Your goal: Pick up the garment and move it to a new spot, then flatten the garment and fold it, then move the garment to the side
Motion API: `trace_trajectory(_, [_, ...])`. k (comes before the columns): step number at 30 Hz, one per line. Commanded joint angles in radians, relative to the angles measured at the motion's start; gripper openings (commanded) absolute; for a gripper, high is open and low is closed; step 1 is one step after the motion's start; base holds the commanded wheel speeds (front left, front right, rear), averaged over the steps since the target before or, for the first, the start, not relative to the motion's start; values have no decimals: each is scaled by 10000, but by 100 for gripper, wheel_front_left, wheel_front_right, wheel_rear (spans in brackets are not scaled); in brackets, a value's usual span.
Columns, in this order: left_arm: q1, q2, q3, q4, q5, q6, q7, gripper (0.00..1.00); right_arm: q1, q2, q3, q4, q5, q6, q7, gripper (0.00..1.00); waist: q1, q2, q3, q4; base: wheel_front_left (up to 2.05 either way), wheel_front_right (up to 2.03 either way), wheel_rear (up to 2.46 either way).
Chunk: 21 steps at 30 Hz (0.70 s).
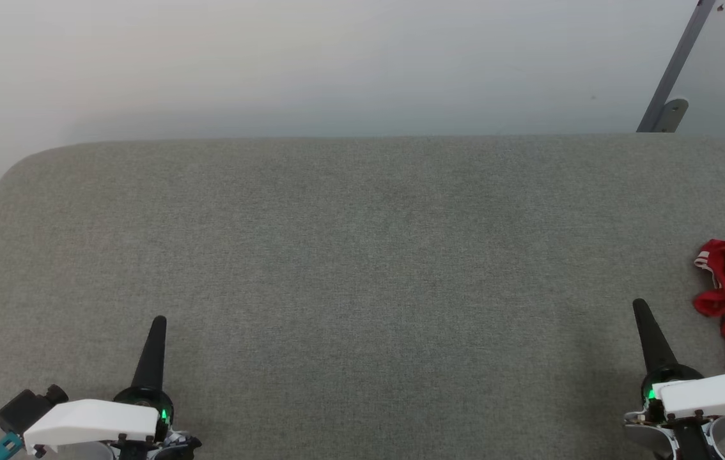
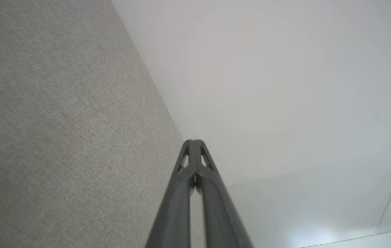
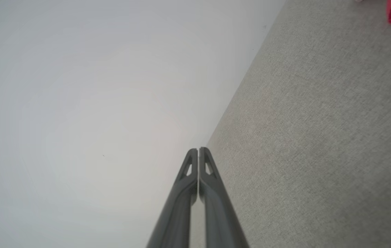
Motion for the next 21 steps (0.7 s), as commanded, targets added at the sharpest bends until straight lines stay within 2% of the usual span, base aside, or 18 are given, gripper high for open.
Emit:
trace_trajectory(1, [-207,-3,73,-35,-230,3,71,0,-179,10,-44,-41,237,1,60,0,0,0,-2,-14,0,0,0])
trace_trajectory(21, [-504,-114,315,129,-1626,3,516,0,-393,160,-69,47,1651,1,454,0,0,0,-19,-191,0,0,0])
